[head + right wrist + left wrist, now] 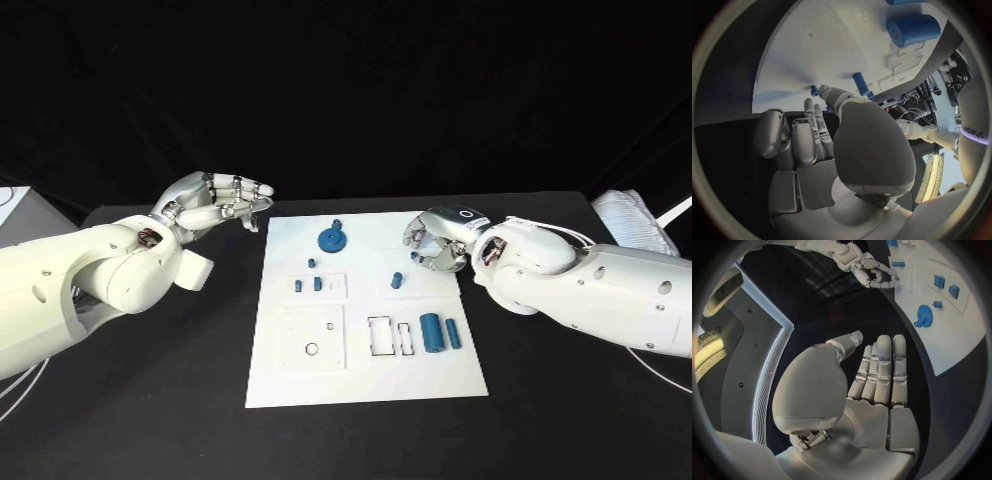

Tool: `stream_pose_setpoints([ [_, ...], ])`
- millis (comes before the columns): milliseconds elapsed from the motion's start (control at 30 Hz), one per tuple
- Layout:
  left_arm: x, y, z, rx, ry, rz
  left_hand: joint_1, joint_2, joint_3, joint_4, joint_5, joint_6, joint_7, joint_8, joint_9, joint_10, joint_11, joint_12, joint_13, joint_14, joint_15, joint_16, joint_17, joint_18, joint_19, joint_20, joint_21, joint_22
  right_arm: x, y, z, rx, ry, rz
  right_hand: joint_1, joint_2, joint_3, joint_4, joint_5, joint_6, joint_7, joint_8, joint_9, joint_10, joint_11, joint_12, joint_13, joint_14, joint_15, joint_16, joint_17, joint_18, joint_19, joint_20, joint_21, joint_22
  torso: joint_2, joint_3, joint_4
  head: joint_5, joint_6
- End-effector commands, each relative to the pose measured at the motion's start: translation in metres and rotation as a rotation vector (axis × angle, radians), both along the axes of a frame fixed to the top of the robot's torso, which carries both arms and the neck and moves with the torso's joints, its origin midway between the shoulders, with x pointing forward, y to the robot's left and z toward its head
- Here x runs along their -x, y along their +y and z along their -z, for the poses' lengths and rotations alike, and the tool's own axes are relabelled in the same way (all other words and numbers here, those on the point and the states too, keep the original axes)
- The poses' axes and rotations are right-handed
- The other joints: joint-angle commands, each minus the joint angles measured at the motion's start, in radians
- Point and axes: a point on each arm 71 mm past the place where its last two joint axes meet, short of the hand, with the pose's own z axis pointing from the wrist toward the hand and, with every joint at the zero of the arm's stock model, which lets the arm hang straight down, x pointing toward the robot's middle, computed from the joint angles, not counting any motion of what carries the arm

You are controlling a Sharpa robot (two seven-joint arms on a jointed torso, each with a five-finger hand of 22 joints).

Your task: Assemble the parts on the task board

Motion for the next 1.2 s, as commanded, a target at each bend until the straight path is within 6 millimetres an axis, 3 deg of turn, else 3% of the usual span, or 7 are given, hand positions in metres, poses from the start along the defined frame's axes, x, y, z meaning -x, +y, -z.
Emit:
stream_pose_setpoints([
  [33,0.001,-0.001,-0.003,0.037,-0.014,-0.005,0.003,0.006,-0.005,-0.003,-0.003,0.000,0.000,0.002,0.002,0.008,-0.002,0.004,-0.001,0.002,-0.002,-0.008,-0.001,0.015,0.008,-0.003,-0.008,-0.002,0.000,0.001,0.005,0.064,0.002,0.014,-0.005,0.015,0.042,-0.008,-0.038,0.027,-0.001,0.012,0.001,0.033,-0.002,-0.001,-0.019,0.026,-0.005,0.003,0.006,-0.016,0.012,-0.005,0.021,0.020,0.002,0.0011,0.0005,0.001,-0.003],
  [567,0.002,0.000,-0.003,0.033,-0.010,-0.008,0.005,0.008,-0.005,-0.004,-0.003,0.001,0.001,0.003,0.002,0.008,-0.002,0.004,-0.002,0.002,-0.002,-0.009,-0.002,0.015,0.009,-0.003,-0.009,-0.003,0.001,0.006,0.014,0.109,0.035,0.019,-0.031,0.030,0.098,-0.039,-0.047,0.082,-0.014,0.036,0.014,0.109,-0.018,0.006,-0.048,0.034,-0.018,0.014,0.013,-0.027,0.039,-0.015,0.078,0.062,0.001,0.0033,-0.0015,0.000,-0.009],
  [1033,0.002,0.000,-0.002,0.031,-0.006,-0.008,0.007,0.010,-0.005,-0.004,-0.003,0.002,0.001,0.003,0.002,0.008,-0.001,0.004,-0.003,0.003,-0.002,-0.010,-0.003,0.015,0.012,-0.004,-0.011,-0.005,0.003,0.010,0.019,0.144,0.032,0.023,-0.027,0.035,0.122,-0.073,-0.049,0.094,-0.013,0.040,0.019,0.130,-0.021,-0.001,-0.059,0.033,-0.021,0.015,0.010,-0.030,0.044,-0.020,0.090,0.073,0.001,0.0023,-0.0009,-0.003,-0.011],
  [1200,0.002,0.000,-0.002,0.031,-0.006,-0.007,0.007,0.010,-0.005,-0.004,-0.003,0.002,0.001,0.003,0.002,0.008,-0.001,0.004,-0.003,0.003,-0.002,-0.010,-0.003,0.015,0.012,-0.004,-0.011,-0.005,0.005,0.012,0.019,0.131,0.027,0.019,-0.041,0.052,0.130,-0.082,-0.025,0.117,-0.020,0.054,0.028,0.159,-0.029,-0.006,-0.063,0.035,-0.029,0.019,0.013,-0.034,0.053,-0.025,0.112,0.088,0.000,0.0014,-0.0004,-0.004,-0.014],
])
